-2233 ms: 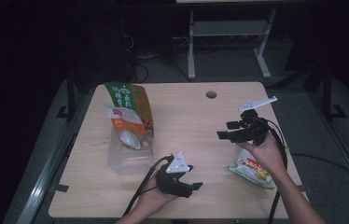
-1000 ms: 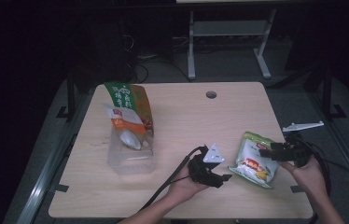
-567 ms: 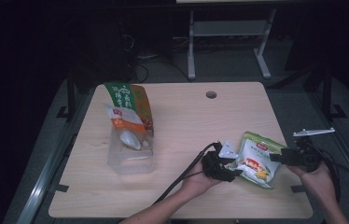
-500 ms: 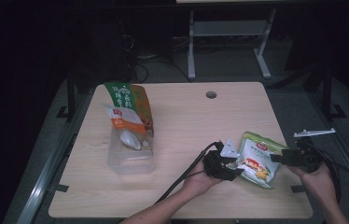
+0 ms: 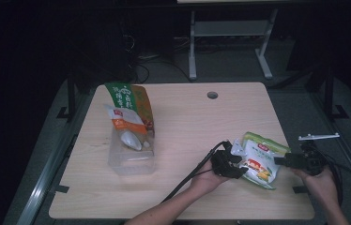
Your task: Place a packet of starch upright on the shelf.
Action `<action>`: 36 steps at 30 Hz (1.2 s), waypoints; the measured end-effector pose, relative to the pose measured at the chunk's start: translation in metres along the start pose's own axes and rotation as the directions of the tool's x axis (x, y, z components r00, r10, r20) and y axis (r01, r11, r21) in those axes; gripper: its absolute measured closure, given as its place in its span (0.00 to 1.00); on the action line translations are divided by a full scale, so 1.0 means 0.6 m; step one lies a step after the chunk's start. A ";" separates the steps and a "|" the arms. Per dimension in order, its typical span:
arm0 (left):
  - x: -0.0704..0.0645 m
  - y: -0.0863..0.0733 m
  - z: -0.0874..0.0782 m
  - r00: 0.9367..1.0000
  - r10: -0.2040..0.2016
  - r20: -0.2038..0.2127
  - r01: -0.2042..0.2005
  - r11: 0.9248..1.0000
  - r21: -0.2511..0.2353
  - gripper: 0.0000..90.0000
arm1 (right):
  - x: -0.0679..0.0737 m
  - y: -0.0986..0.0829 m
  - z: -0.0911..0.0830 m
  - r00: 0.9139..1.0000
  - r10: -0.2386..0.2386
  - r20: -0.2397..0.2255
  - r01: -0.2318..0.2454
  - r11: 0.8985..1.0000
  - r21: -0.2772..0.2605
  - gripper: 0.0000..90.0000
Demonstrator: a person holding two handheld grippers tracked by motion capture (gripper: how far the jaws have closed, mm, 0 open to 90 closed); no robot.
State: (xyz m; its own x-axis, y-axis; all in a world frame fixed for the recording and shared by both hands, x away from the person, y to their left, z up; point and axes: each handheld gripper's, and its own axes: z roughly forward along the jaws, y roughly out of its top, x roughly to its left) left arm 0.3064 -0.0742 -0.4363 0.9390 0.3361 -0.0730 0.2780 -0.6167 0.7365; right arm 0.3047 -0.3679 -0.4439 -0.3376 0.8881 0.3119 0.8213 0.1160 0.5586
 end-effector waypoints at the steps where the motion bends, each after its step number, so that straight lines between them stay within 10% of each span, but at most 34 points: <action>1: 0.000 0.000 0.000 1.000 0.000 -0.001 0.000 1.000 -0.001 0.63 | -0.003 -0.001 0.001 1.000 -0.002 0.004 0.002 1.000 -0.001 0.37; 17: 0.002 0.002 0.001 1.000 0.006 -0.005 -0.006 1.000 0.005 0.63 | -0.010 -0.005 0.023 0.995 0.047 -0.086 -0.045 0.999 0.025 0.44; 36: 0.004 0.001 0.007 1.000 0.006 0.005 -0.006 1.000 0.016 0.66 | 0.001 -0.003 0.038 0.965 0.055 -0.258 -0.042 0.998 0.057 0.78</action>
State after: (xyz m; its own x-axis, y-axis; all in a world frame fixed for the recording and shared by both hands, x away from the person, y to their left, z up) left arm 0.3096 -0.0770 -0.4389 0.9418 0.3285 -0.0718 0.2751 -0.6300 0.7262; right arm 0.3133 -0.3573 -0.4622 -0.3992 0.7481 0.5300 0.8594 0.1040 0.5005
